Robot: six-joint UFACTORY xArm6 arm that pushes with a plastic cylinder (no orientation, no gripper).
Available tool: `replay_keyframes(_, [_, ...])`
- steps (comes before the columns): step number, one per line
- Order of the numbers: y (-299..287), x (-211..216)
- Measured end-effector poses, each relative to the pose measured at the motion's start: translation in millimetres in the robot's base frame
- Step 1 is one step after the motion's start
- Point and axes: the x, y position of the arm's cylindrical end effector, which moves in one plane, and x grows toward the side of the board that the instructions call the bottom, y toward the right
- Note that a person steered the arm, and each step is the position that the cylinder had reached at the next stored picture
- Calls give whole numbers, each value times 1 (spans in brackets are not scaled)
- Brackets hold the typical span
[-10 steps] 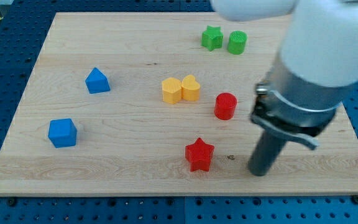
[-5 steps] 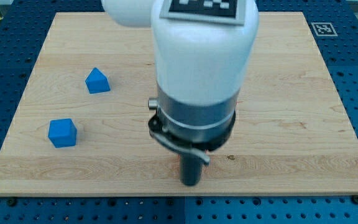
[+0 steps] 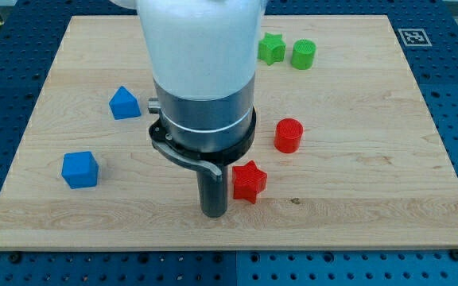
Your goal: Push red star diagonally below red circle
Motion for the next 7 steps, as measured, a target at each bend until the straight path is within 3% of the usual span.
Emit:
replay_keyframes(5, [39,-42])
replay_keyframes(7, [43,-29])
